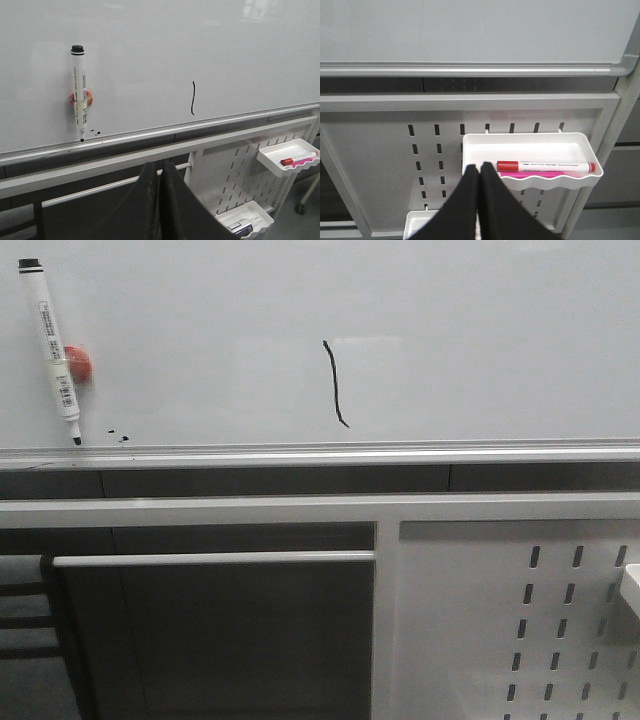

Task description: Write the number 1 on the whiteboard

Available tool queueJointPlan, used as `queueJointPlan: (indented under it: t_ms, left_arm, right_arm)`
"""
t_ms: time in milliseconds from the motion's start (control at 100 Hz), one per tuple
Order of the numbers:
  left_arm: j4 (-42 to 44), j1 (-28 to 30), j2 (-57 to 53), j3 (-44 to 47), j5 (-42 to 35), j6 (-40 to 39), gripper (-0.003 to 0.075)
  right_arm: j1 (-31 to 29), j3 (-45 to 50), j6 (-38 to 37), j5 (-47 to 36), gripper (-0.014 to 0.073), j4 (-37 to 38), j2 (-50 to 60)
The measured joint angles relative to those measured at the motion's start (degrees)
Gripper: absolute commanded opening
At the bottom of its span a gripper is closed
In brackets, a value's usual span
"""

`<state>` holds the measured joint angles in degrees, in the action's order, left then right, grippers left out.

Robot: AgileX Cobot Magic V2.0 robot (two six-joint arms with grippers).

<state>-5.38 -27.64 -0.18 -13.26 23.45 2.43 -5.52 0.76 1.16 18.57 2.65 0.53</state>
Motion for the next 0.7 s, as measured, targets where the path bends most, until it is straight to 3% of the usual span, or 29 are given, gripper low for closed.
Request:
queueJointPlan:
  t_ms: [370, 700]
  left_arm:
    - [3.3, 1.0, 0.0, 1.7, -1.1, 0.0, -0.0022]
    - [4.9, 13.6, 0.0, 10.1, -9.9, 0.0, -0.0022]
  right_arm:
    - [0.0, 0.0, 0.0, 0.0, -0.0049, 0.0, 0.0]
    - [0.0, 0.0, 0.0, 0.0, -0.0049, 0.0, 0.0]
